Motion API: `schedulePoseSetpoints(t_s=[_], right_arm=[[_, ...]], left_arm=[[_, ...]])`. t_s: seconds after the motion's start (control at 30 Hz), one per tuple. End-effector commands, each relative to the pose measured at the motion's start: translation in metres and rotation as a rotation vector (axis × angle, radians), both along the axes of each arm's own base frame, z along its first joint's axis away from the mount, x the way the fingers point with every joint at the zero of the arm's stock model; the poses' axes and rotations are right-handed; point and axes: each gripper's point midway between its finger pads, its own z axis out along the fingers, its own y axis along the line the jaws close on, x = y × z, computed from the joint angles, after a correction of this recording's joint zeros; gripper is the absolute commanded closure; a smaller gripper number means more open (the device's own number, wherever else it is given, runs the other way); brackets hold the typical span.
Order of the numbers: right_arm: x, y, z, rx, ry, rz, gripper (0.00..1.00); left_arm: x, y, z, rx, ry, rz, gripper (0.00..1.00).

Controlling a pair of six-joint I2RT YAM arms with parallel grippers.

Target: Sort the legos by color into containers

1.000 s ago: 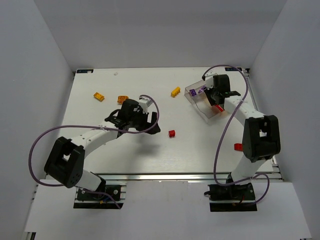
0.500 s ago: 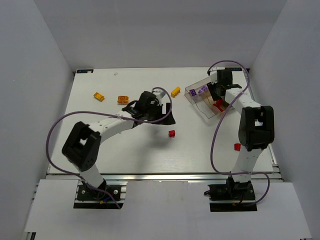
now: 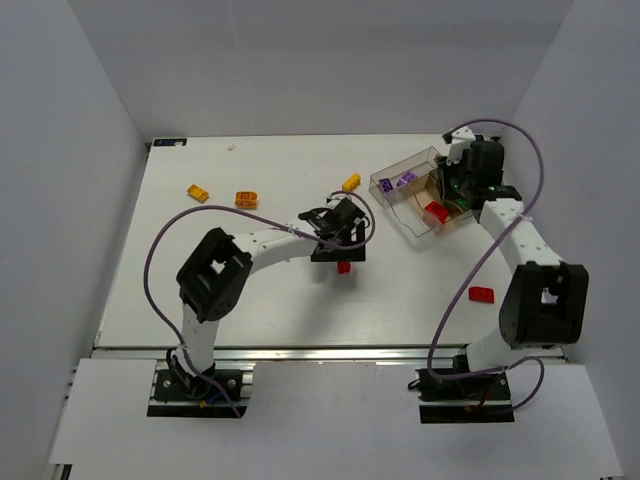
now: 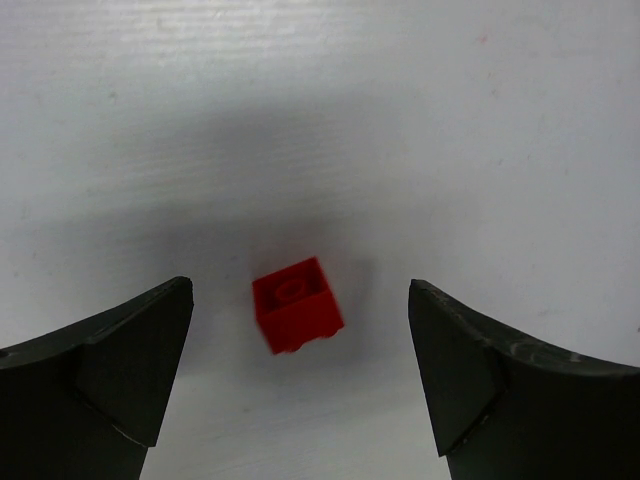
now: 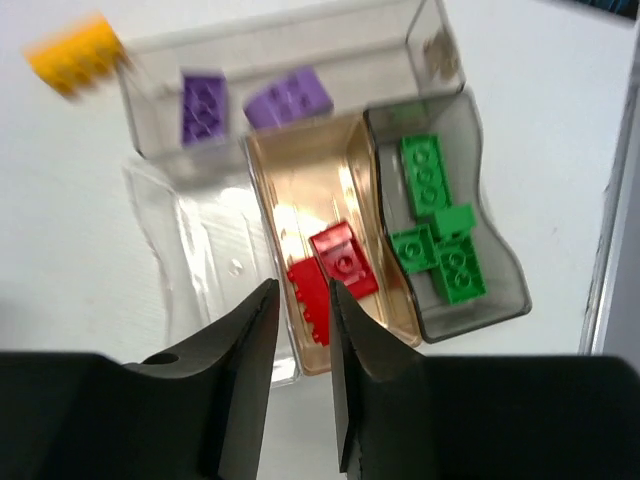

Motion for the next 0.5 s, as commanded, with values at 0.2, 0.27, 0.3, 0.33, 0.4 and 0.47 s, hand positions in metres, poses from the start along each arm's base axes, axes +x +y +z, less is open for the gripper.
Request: schedulePoseSetpoints(t_s=[0.2,0.27,0.3,0.33,0.4,0.47], right_arm=[[-0.02,0.006,0.077,0.303,-0.166,0.04,0.67],[-0.022,-0.002,0.08,0.313,-0.171,0.025,0.67],[-0.025,0.0,0.081,0.318,-0.174,0.036,0.67],[-0.027,-0.001,0.08,0.323,-0.169,0.037,0.67],[-0.028,-0.005,0.079,0.336,-0.168,0.034,0.67],[-0.028,-0.008,0.08,0.343,-0.17,0.03,0.67]], left_arm=[[0.002,0.007,-0.012,0.261,-0.016,0.232,0.11],[-0.003,0.008,-0.015,0.276,-0.01,0.234,0.21],[-0.001,0.01,-0.013,0.274,-0.019,0.27,0.3],[-0.002,0.011,-0.015,0.282,-0.014,0.264,0.31],[-0.002,0.011,-0.014,0.283,-0.013,0.271,0.33],[-0.006,0.01,-0.015,0.288,-0.013,0.269,0.38]])
